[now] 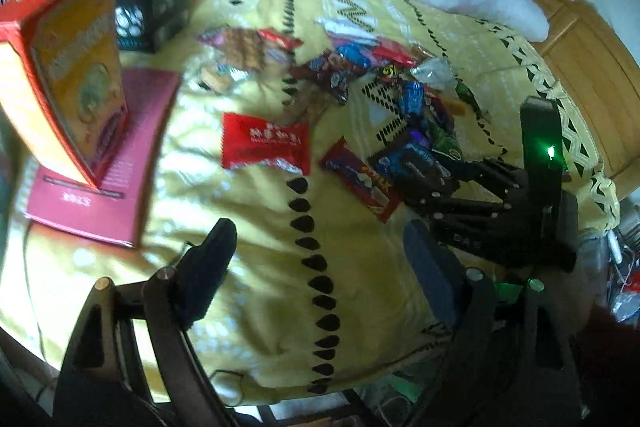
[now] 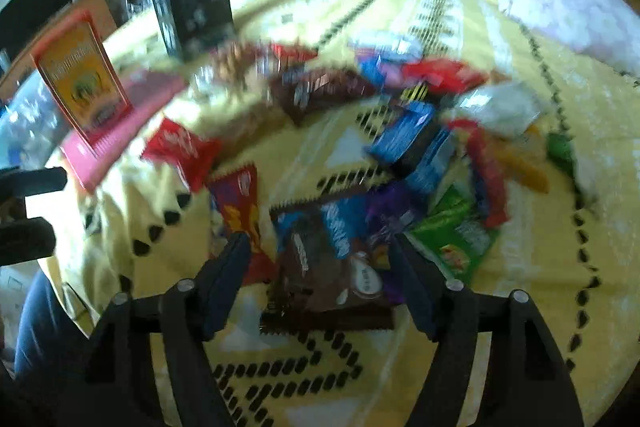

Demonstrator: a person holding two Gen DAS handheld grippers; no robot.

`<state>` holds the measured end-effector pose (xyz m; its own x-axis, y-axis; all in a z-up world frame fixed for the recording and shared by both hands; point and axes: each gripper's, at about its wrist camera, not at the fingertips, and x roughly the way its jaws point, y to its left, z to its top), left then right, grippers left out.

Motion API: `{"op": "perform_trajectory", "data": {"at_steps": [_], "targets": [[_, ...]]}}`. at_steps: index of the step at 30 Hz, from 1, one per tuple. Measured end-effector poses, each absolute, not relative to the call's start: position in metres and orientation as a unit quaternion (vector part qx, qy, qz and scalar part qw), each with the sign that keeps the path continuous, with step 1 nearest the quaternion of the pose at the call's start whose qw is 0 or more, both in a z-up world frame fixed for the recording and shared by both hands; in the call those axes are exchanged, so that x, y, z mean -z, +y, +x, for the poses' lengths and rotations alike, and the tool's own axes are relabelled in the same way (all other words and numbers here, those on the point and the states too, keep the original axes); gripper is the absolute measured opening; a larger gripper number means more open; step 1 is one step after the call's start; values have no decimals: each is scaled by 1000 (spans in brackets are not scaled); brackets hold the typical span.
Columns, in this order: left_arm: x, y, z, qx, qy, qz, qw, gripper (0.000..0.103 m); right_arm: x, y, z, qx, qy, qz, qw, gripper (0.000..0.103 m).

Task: Organize snacks
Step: 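Move both tools back over the snack pile, then grasp the brown chocolate packet with the right tool, then grasp the red chocolate bar with the left tool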

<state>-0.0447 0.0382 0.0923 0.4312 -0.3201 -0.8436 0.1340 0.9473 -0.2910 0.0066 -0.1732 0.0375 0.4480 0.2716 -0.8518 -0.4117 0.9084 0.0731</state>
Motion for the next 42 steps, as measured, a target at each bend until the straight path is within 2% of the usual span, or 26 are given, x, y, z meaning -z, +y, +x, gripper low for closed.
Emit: {"op": "perform_trajectory", "data": {"at_steps": [4, 7, 10, 15, 18, 21, 23, 31, 33, 34, 35, 36, 37, 42], "targets": [[-78, 23, -38, 151, 527, -96, 830, 84, -61, -201, -18, -186, 440, -24, 878, 50], [-65, 8, -27, 154, 539, -85, 824, 71, -82, -227, -42, -172, 419, 12, 892, 50], [-42, -9, -8, 138, 566, -61, 811, 65, -80, -260, -58, -147, 430, 60, 889, 50], [-30, -40, 21, 180, 562, -41, 806, 65, -58, -294, -68, -123, 461, 112, 872, 50], [-38, -57, 29, 244, 539, -54, 804, 65, -54, -297, -67, -122, 462, 124, 869, 50], [-58, -49, 21, 237, 499, -69, 831, 67, -55, -297, -66, -125, 457, 127, 871, 50], [-65, -37, 8, 211, 481, -60, 849, 71, -54, -294, -65, -129, 456, 126, 872, 50], [-44, -40, 2, 167, 497, -31, 851, 70, -37, -293, -64, -131, 463, 121, 868, 50], [-37, -43, 8, 159, 503, -28, 849, 66, -34, -292, -64, -131, 465, 119, 867, 51], [-31, -42, 11, 158, 511, -32, 844, 54, -32, -292, -63, -132, 468, 120, 866, 51], [-26, -41, 13, 155, 519, -32, 840, 45, -30, -292, -62, -134, 469, 121, 864, 52], [-25, -40, 12, 151, 515, -28, 843, 42, -30, -292, -62, -134, 469, 121, 864, 53], [-26, -40, 11, 149, 510, -23, 847, 31, -30, -291, -61, -135, 470, 120, 864, 54], [-27, -38, 9, 149, 503, -17, 851, 34, -30, -289, -60, -137, 471, 109, 864, 55]]}}
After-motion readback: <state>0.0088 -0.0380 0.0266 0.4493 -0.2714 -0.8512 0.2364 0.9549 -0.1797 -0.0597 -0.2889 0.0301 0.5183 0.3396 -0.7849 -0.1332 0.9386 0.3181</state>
